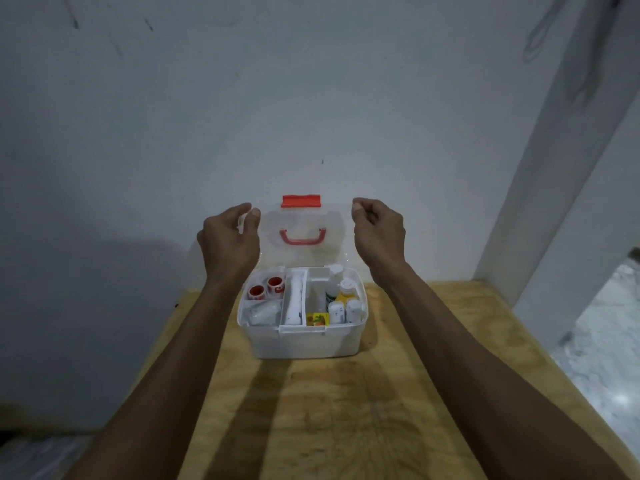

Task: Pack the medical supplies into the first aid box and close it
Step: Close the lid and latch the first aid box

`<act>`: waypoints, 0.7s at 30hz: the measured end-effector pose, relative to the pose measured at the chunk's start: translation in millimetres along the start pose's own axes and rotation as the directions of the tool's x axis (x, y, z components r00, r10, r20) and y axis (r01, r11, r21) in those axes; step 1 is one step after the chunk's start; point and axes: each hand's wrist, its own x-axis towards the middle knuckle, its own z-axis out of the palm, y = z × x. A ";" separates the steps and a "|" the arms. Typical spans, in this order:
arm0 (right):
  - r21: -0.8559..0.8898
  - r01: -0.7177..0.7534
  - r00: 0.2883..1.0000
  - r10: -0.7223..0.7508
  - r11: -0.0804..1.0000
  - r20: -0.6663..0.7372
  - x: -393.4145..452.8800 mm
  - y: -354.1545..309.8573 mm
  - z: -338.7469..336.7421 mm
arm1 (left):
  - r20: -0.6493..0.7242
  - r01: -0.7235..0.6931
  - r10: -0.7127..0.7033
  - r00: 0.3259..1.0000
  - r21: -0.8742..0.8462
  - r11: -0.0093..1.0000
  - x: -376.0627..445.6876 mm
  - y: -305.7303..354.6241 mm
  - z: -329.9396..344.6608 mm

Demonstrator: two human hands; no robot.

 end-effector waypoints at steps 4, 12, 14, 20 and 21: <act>0.013 0.030 1.000 -0.030 0.999 0.003 -23.7 6.1 -9.4 | -0.024 -0.020 0.019 1.000 -0.018 1.000 -25.3 -3.4 -13.5; 0.035 0.074 0.994 -0.076 0.997 0.082 -68.3 26.7 -30.1 | -0.023 0.008 -0.008 1.000 -0.013 1.000 -77.1 -16.9 -27.5; 0.014 0.094 0.990 -0.095 0.995 0.101 -78.6 34.7 -33.3 | -0.015 0.007 -0.006 1.000 0.003 1.000 -88.1 -25.6 -29.3; -0.088 0.126 0.981 -0.111 0.988 0.160 -102.8 60.8 -35.1 | 0.044 0.068 -0.069 0.997 0.019 0.997 -112.6 -48.4 -29.5; -0.106 0.136 0.978 -0.117 0.985 0.171 -106.0 63.1 -35.0 | 0.065 0.063 -0.066 0.996 0.037 0.997 -116.8 -49.9 -29.3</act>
